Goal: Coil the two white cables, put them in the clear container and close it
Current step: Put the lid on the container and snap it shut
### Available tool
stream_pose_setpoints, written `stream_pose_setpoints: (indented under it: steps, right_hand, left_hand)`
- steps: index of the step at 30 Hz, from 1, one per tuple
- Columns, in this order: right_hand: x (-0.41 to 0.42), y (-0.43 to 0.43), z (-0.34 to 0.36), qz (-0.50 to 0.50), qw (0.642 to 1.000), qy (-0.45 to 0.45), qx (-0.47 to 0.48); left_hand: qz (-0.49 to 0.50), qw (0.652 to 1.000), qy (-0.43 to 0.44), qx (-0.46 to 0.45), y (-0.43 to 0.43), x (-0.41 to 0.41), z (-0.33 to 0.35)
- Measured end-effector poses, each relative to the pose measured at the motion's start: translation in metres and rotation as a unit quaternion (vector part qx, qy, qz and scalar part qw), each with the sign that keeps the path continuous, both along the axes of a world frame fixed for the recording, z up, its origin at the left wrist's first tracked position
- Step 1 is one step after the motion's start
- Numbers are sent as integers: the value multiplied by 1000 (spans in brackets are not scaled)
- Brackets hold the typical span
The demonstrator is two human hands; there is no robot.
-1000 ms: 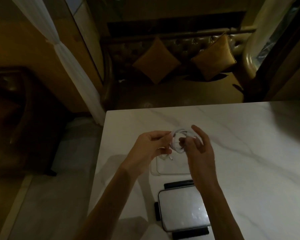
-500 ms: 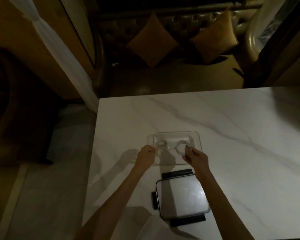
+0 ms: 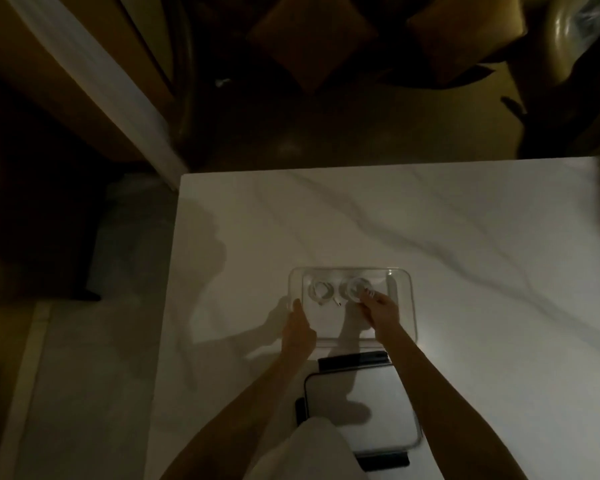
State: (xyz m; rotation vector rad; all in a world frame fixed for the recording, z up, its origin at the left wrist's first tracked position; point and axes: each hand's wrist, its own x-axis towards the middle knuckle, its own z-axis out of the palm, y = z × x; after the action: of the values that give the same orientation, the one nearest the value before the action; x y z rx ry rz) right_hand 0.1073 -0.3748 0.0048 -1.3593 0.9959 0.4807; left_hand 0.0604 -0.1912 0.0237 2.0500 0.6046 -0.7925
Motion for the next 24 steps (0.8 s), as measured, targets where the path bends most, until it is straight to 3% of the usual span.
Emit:
stream_pose_setpoints:
  steps: [6, 14, 18, 20, 22, 24]
  right_hand:
    - [4, 15, -18, 56, 996, -18, -70]
    - [-23, -17, 28, 155, 975, -60, -145]
    - [-77, -55, 55, 118, 940, -121, -296]
    - [-115, -76, 51, 115, 935, -78, -325]
    - [-155, -92, 37, 156, 933, 8, -323]
    - [-185, -100, 22, 211, 930, 50, -298]
  left_hand:
    - [36, 999, -9, -9, -3, -9, -7]
    - [59, 998, -23, -8, 4, -23, 11]
    - [105, 992, -40, 52, 16, -61, 10]
    - [98, 992, -19, 75, 20, -90, 2]
    - [48, 994, 42, 89, 20, -123, -3]
    - [59, 993, 66, 80, 15, -150, -12]
